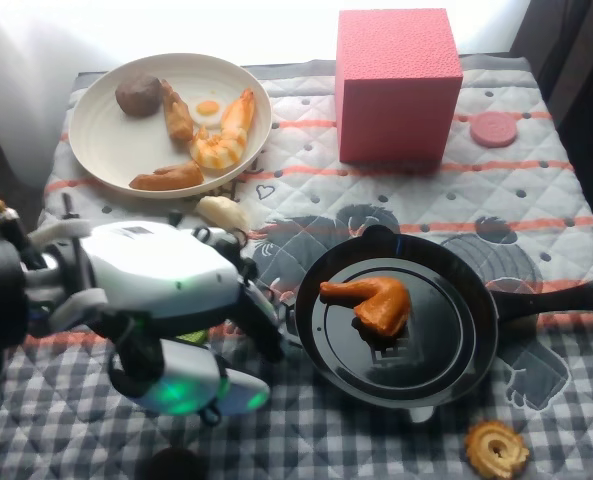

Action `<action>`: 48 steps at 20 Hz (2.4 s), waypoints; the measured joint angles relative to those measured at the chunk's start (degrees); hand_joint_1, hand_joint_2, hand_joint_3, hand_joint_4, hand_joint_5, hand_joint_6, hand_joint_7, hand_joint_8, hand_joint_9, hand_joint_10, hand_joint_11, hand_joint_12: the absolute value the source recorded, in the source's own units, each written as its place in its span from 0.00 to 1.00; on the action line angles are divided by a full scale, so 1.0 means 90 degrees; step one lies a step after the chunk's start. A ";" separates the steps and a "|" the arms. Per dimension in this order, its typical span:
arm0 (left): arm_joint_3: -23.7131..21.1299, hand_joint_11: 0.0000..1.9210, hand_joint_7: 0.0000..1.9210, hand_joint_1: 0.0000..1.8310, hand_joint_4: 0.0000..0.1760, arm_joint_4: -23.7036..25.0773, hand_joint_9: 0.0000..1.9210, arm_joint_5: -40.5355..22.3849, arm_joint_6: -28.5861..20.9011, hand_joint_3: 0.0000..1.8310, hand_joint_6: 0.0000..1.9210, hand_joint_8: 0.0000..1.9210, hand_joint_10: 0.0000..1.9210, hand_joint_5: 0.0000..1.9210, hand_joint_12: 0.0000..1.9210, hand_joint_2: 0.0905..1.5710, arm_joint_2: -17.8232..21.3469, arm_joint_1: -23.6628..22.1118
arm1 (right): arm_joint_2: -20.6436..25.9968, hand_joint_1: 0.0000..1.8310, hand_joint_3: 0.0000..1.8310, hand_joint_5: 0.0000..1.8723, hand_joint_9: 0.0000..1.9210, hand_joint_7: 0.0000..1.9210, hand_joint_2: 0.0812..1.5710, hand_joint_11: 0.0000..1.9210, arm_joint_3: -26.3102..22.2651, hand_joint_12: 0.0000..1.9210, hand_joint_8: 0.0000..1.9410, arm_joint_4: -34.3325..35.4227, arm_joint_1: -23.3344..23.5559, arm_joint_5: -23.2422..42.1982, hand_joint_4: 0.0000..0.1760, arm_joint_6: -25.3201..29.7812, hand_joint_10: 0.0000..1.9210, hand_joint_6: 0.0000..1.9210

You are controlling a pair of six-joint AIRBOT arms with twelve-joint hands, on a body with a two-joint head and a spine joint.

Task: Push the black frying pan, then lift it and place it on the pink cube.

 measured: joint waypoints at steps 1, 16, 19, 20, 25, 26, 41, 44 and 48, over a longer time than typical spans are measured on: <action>0.0007 0.00 0.31 0.14 0.00 0.0029 0.26 -0.0007 0.0000 0.00 0.05 0.00 0.00 0.33 0.56 0.86 -0.0053 -0.0017 | 0.0000 0.32 0.00 0.00 0.00 0.00 0.86 0.02 0.0000 0.01 0.00 -0.0002 0.0000 0.0000 0.00 0.0000 0.00 0.00; 0.0471 0.00 0.27 0.15 0.00 0.0107 0.11 -0.0396 -0.0002 0.00 0.18 0.00 0.28 0.23 0.51 0.89 -0.0937 -0.0199 | 0.0000 0.34 0.00 0.00 0.00 0.00 0.87 0.01 0.0000 0.01 0.00 0.0000 0.0000 0.0000 0.00 0.0002 0.00 0.00; 0.0544 0.00 0.27 0.13 0.00 0.0100 0.14 -0.0478 -0.0005 0.00 0.10 0.00 0.24 0.25 0.52 0.87 -0.1122 -0.0255 | 0.0000 0.34 0.00 0.00 0.00 0.00 0.87 0.00 0.0000 0.05 0.00 -0.0002 0.0000 -0.0002 0.00 0.0002 0.00 0.00; 0.0568 0.00 0.26 0.13 0.00 0.0107 0.13 -0.0512 -0.0005 0.00 0.05 0.00 0.23 0.25 0.51 0.87 -0.1197 -0.0260 | 0.0000 0.35 0.00 0.00 0.00 0.00 0.88 0.00 0.0000 0.05 0.00 0.0000 0.0000 -0.0002 0.00 0.0002 0.00 0.00; 0.0675 0.00 0.25 0.14 0.06 0.0131 0.16 -0.0602 -0.0002 0.00 0.01 0.00 0.09 0.27 0.47 0.86 -0.1435 -0.0308 | 0.0000 0.34 0.00 0.00 0.00 0.00 0.87 0.00 0.0000 0.17 0.00 0.0000 0.0000 -0.0005 0.00 0.0002 0.00 0.00; 0.0707 0.00 0.24 0.11 0.02 0.0124 0.15 -0.0663 -0.0005 0.00 0.01 0.00 0.07 0.26 0.39 0.89 -0.1494 -0.0338 | 0.0000 0.34 0.00 0.00 0.00 0.00 0.88 0.00 0.0000 0.17 0.00 0.0000 0.0000 0.0000 0.00 0.0002 0.00 0.00; 0.0619 0.00 0.30 0.12 0.00 0.0168 0.14 -0.0721 -0.0066 0.00 0.02 0.01 0.27 0.30 0.51 0.88 -0.1100 -0.0437 | 0.0000 0.34 0.00 0.00 0.00 0.00 0.88 0.00 0.0012 0.16 0.00 -0.0005 0.0000 0.0000 0.00 0.0015 0.00 0.00; 0.0622 0.00 0.31 0.15 0.00 0.0168 0.09 -0.0583 -0.0063 0.00 0.03 0.01 0.41 0.32 0.57 0.88 -0.1073 -0.0408 | 0.0000 0.36 0.00 0.00 0.00 0.00 0.88 0.00 0.0012 0.16 0.00 -0.0005 0.0000 0.0000 0.00 0.0017 0.00 0.00; 0.0886 0.00 0.30 0.17 0.00 0.0214 0.14 -0.0272 -0.0068 0.00 0.01 0.00 0.24 0.31 0.44 0.87 -0.1331 -0.0372 | 0.0000 0.34 0.00 0.00 0.00 0.00 0.86 0.00 0.0012 0.36 0.00 0.0022 0.0000 0.0002 0.00 0.0019 0.00 0.00</action>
